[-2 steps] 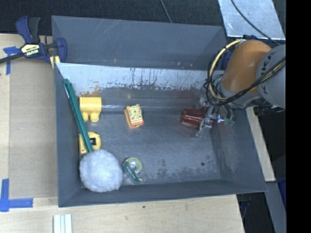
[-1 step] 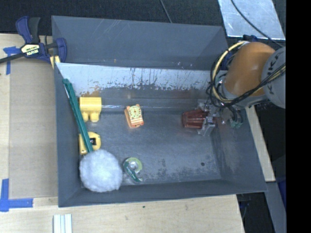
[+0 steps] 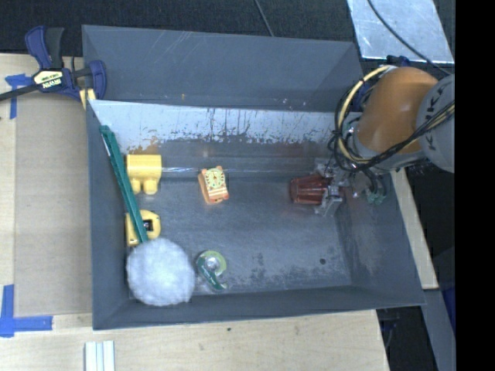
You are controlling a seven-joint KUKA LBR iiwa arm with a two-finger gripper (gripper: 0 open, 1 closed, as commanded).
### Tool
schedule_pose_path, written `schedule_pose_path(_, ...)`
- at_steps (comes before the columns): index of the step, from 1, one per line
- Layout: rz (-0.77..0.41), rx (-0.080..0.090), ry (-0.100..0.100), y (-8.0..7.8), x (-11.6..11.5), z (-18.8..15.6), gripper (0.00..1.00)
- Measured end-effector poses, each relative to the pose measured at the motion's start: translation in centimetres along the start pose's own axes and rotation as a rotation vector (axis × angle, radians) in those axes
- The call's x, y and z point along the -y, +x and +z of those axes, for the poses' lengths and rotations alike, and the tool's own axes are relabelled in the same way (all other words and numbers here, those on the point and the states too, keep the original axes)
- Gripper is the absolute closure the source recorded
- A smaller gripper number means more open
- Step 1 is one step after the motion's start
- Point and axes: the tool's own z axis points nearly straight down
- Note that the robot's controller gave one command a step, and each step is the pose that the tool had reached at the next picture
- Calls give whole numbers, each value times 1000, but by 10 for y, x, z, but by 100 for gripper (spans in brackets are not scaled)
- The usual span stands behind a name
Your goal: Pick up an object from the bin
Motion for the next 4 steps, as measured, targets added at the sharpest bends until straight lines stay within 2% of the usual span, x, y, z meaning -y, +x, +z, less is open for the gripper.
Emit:
schedule_pose_path(2,0,-4,0,1,0,-14,100)
schedule_pose_path(4,0,-2,0,0,0,-56,100)
